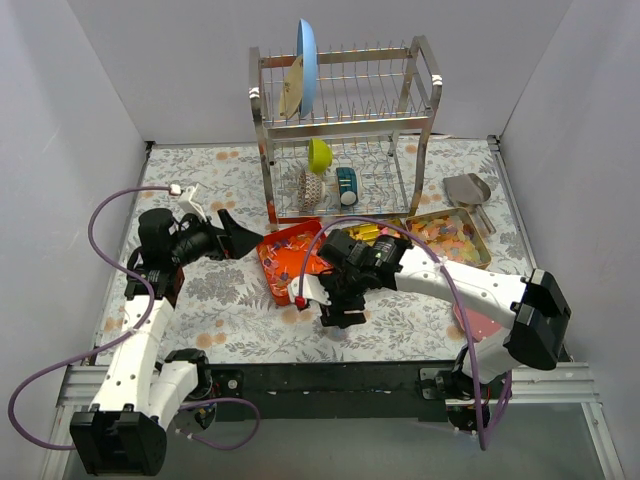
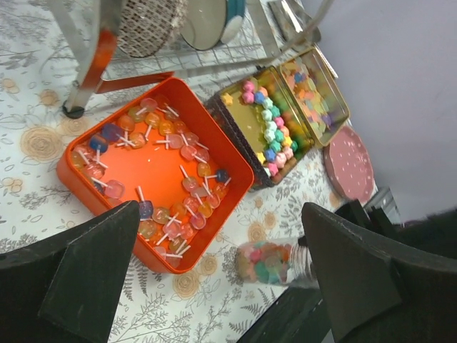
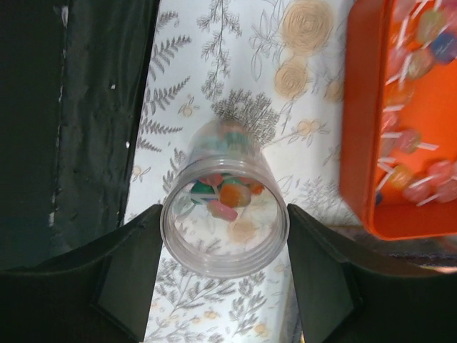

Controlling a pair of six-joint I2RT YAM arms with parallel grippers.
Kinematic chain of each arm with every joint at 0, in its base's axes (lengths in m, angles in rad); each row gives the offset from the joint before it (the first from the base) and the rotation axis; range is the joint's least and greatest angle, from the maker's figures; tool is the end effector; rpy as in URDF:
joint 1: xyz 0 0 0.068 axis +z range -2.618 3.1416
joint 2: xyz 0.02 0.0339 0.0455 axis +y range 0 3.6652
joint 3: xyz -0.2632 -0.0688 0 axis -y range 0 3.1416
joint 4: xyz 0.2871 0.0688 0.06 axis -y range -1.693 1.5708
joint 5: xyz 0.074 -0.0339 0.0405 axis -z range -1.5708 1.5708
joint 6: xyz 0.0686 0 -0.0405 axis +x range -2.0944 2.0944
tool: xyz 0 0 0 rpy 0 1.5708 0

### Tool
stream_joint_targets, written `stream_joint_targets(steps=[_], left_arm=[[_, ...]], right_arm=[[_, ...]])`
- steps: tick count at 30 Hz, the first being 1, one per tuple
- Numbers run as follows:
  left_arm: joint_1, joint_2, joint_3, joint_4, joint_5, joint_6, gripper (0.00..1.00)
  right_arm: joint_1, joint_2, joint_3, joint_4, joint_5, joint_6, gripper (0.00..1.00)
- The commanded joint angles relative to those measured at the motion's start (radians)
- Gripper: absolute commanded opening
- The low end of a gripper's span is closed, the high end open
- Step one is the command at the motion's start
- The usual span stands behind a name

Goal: Pack the candies
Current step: Close the bottle lid on the packing bottle, then screw the bottle lid onto the packing bottle.

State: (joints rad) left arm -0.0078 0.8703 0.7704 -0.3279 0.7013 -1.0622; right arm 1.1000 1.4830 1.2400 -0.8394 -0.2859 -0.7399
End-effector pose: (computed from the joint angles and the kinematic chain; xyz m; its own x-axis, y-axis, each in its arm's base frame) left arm 0.2567 -0.0463 0.2933 -0.7200 -0.6617 -0.2093 -0.0736 0.3726 -0.9251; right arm 0.1441 0.3257 0.2414 0.3211 -0.7951 -0.5144 -0.9459 -0.2963 -0.1324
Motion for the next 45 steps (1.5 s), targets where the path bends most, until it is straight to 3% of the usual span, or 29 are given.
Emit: stream_joint_targets(steps=[1, 7, 12, 14, 16, 17, 22, 25, 27, 32, 37, 41, 45], left_arm=[[-0.003, -0.057, -0.063, 0.078, 0.141, 0.071, 0.97], [-0.011, -0.044, -0.08, 0.109, 0.187, 0.091, 0.96], [-0.059, -0.077, -0.123, 0.164, 0.214, 0.103, 0.96], [-0.089, -0.12, -0.172, 0.199, 0.224, 0.148, 0.97], [-0.138, -0.139, -0.209, 0.22, 0.239, 0.192, 0.97], [-0.153, -0.145, -0.241, 0.242, 0.253, 0.24, 0.97], [-0.331, -0.103, -0.279, 0.193, 0.282, 0.434, 0.96], [-0.478, -0.088, -0.328, 0.196, 0.245, 0.569, 0.96], [-0.581, -0.083, -0.362, 0.228, 0.216, 0.641, 0.96], [-0.704, -0.061, -0.497, 0.512, 0.144, 0.649, 0.96], [-0.807, 0.007, -0.588, 0.752, 0.057, 0.64, 0.93], [-0.935, 0.139, -0.677, 1.028, -0.161, 0.611, 0.93], [-0.946, 0.445, -0.71, 1.353, -0.326, 0.521, 0.95]], right_arm=[[-0.043, 0.022, -0.048, -0.084, -0.067, 0.036, 0.67], [-0.042, 0.016, -0.053, -0.104, -0.128, 0.057, 0.68], [-0.052, -0.027, -0.062, -0.073, -0.046, 0.099, 0.82], [-0.087, -0.053, -0.008, -0.101, -0.061, 0.12, 0.87], [-0.109, -0.078, 0.022, -0.127, -0.088, 0.129, 0.98], [-0.117, -0.102, 0.045, -0.148, -0.091, 0.131, 0.98], [-0.133, -0.159, 0.046, -0.199, -0.023, 0.145, 0.98], [-0.225, -0.197, 0.044, -0.199, 0.017, 0.168, 0.98], [-0.353, -0.231, 0.064, -0.169, 0.007, 0.223, 0.98], [-0.546, -0.237, 0.108, -0.121, 0.021, 0.347, 0.98], [-0.626, -0.219, 0.157, -0.135, -0.031, 0.364, 0.97], [-0.632, -0.201, 0.142, -0.115, -0.061, 0.378, 0.96], [-0.643, -0.201, 0.136, -0.119, -0.061, 0.369, 0.96]])
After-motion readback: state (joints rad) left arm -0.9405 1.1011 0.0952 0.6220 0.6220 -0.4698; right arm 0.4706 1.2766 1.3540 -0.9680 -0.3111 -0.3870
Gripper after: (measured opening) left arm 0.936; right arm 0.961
